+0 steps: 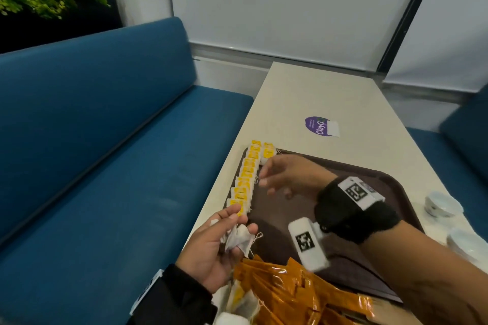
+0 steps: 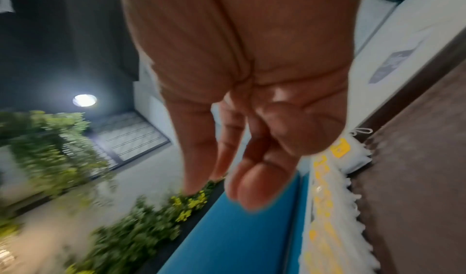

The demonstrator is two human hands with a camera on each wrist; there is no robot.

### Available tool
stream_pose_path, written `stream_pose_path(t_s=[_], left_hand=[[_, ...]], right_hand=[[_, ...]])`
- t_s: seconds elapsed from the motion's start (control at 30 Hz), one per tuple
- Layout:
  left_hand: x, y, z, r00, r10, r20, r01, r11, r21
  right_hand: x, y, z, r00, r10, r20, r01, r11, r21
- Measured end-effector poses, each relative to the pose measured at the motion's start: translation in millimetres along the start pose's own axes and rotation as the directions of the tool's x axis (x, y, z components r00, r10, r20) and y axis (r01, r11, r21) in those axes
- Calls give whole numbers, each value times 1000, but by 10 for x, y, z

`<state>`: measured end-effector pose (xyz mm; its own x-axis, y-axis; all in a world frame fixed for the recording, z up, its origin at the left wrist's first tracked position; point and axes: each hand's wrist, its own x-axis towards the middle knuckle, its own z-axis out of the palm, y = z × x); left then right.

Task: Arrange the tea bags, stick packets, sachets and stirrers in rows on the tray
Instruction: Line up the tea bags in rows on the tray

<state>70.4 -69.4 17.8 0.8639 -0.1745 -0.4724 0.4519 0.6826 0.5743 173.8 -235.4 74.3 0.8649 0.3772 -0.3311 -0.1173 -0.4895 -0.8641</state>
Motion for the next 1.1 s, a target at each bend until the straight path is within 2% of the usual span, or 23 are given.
stream_pose_path(t_s=[0.1, 0.17, 0.23, 0.37, 0.47, 0.57, 0.73, 0.83, 0.97, 1.1], left_hand=[[-53, -38, 57, 1000, 23, -4, -23, 999, -43], [-93, -67, 89, 999, 43, -2, -43, 997, -65], [-127, -99, 99, 999, 51, 12, -50, 995, -85], [-203, -186, 114, 994, 89, 55, -87, 995, -46], [-281, -231, 90, 993, 106, 60, -112, 988, 111], [-346, -272, 8, 997, 49, 62, -61, 975, 212], [-432, -302, -56, 998, 15, 64, -28, 980, 199], [-461, -291, -66, 995, -29, 99, 10, 981, 191], [-473, -289, -58, 991, -77, 110, 51, 974, 221], [-467, -301, -50, 989, -97, 113, 71, 974, 213]], right_hand=[[-402, 86, 220, 974, 39, 221, -63, 993, 99], [-574, 188, 353, 967, 15, 254, -83, 962, 260], [-689, 263, 464, 972, -47, 229, -52, 912, 406], [-853, 336, 558, 992, -92, 81, 45, 890, 453], [-976, 344, 550, 996, -86, 18, 70, 896, 438], [-1057, 359, 521, 995, -103, -16, 101, 919, 380], [-1140, 375, 531, 969, -221, 108, 177, 931, 318], [-1138, 393, 579, 943, -297, 153, 271, 948, 170], [-1093, 425, 611, 923, -379, 67, 376, 925, 47], [-1075, 447, 600, 903, -429, 27, 427, 902, 64]])
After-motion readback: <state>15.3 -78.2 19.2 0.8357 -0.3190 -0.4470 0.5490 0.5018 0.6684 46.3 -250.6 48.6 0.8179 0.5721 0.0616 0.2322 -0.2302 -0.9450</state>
